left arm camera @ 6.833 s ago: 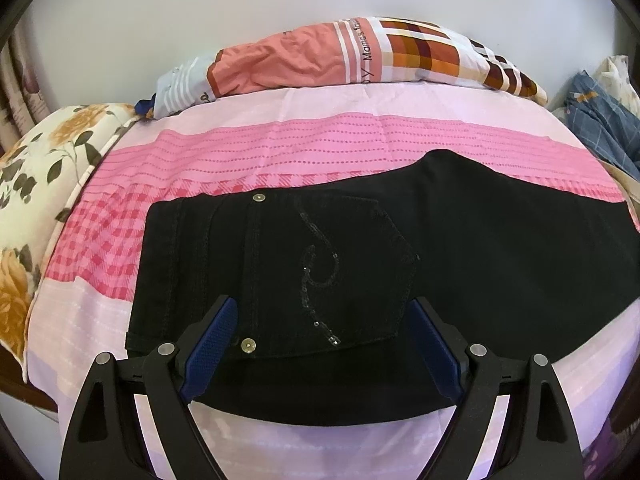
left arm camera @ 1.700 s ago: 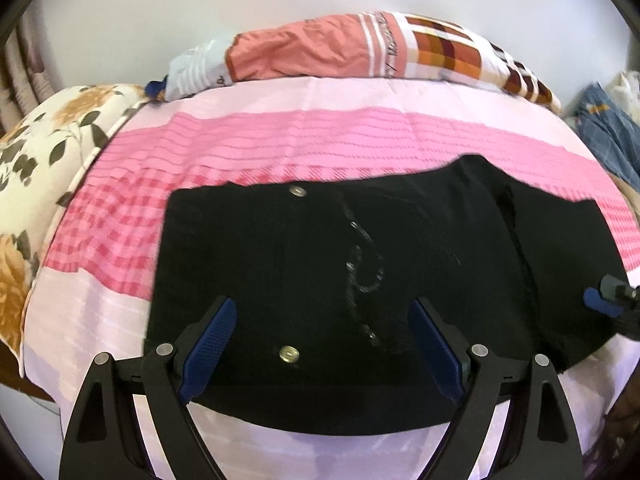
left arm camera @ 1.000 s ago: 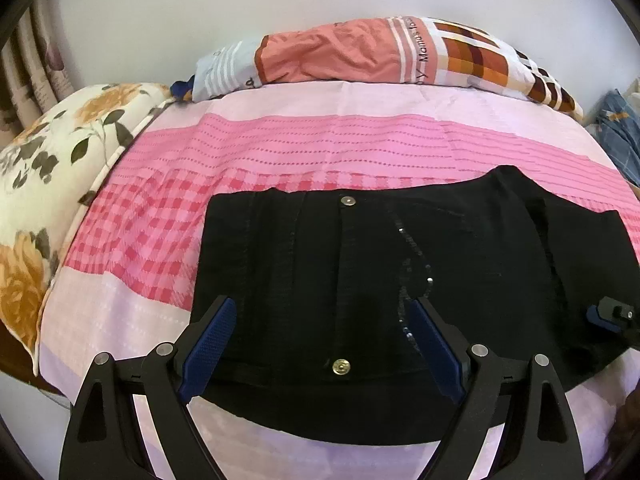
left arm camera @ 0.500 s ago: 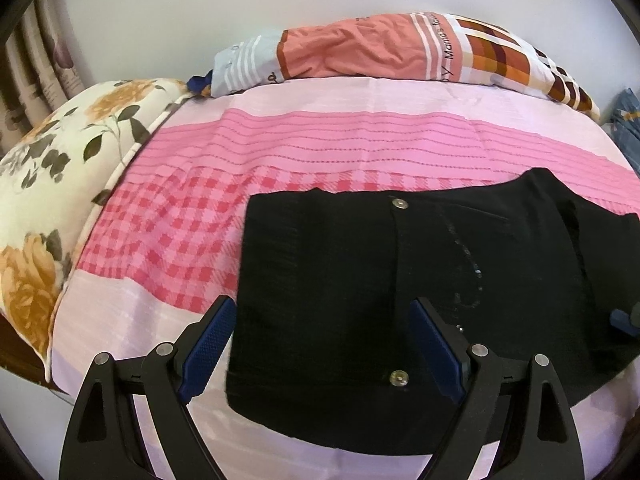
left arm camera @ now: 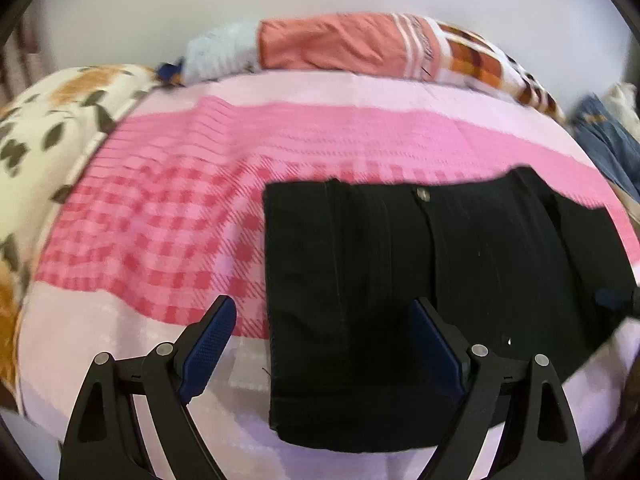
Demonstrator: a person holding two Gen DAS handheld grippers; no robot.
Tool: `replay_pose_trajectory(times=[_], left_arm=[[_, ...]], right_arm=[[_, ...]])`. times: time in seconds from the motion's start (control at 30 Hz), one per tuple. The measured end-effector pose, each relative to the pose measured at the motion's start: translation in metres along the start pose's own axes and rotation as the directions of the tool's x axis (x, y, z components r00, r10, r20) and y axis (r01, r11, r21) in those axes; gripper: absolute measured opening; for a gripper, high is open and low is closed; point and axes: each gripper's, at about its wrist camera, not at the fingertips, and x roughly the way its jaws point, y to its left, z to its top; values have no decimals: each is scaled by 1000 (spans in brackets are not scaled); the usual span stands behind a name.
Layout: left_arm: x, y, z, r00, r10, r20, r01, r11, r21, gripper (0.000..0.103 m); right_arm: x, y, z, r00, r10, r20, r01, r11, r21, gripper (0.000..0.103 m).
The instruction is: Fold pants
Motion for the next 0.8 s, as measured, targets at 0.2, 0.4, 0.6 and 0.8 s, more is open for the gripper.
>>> replay_pose_trajectory(times=[0.2,0.4,0.6,0.8], left_arm=[[16,27,3,980,-193,-51,191,981,-37,88],[34,47,11,881,-467,-75,458,882,-109,88],[43,54,24,794,-586,-161,579,810,-91,88],[44,43,24,720,-646,-251,671,741,18,88]], right_arm=[[0,1,1,1000,-1,-5,1,1000,-2,102],[1,2,1,1000,-13,-7,13,1000,-3,102],[1,2,0,1000,-23,-5,23,1000,1,102],[3,5,1,999,-44,-1,44,999,6,102]])
